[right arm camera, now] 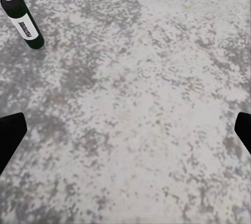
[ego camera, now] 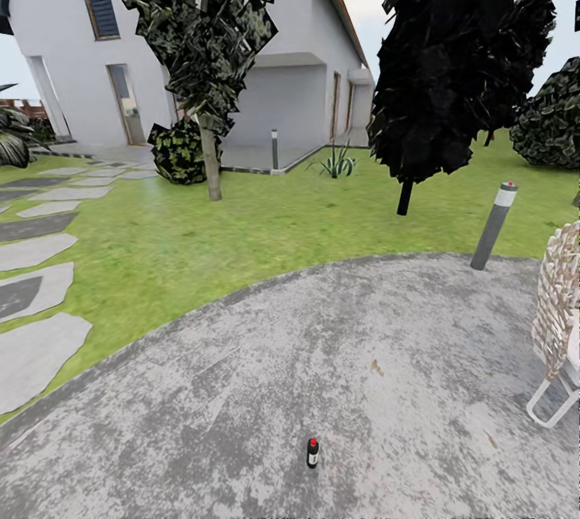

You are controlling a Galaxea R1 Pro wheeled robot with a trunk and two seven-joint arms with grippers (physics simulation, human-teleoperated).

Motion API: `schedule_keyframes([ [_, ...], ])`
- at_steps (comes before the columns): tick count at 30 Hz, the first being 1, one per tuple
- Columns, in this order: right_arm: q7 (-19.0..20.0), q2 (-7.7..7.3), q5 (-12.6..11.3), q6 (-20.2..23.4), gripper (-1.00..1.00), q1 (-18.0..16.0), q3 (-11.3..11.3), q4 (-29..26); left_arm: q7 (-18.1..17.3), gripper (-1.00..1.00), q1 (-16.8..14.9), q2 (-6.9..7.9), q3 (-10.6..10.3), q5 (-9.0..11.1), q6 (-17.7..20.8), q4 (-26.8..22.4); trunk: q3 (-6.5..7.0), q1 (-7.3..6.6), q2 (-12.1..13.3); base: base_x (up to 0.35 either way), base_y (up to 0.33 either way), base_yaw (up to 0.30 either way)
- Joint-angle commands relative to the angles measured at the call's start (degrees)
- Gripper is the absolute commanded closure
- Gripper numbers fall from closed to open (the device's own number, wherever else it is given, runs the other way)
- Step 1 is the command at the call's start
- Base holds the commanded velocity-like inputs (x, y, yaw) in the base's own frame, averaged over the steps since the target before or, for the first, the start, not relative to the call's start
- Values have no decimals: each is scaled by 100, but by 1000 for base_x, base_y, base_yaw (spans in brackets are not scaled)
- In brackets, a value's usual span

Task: In the garden, pick up the pesticide atomizer on the floor and spray pesticide onto both trees until each tree trunk is fully covered.

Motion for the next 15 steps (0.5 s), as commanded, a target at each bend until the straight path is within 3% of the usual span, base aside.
schedule_keyframes([
  [1, -2, 1, 8, -17, -100, -6, -3, 4, 8, -100, -3, 1, -8, 18, -20, 5, -14, -1, -2, 0, 0, -99],
  [15, 0, 3, 8, -16, -100, -8, -4, 6, 8, -100, -3, 2, -8, 18, -22, 5, -123, -1, -2, 0, 0, -173],
])
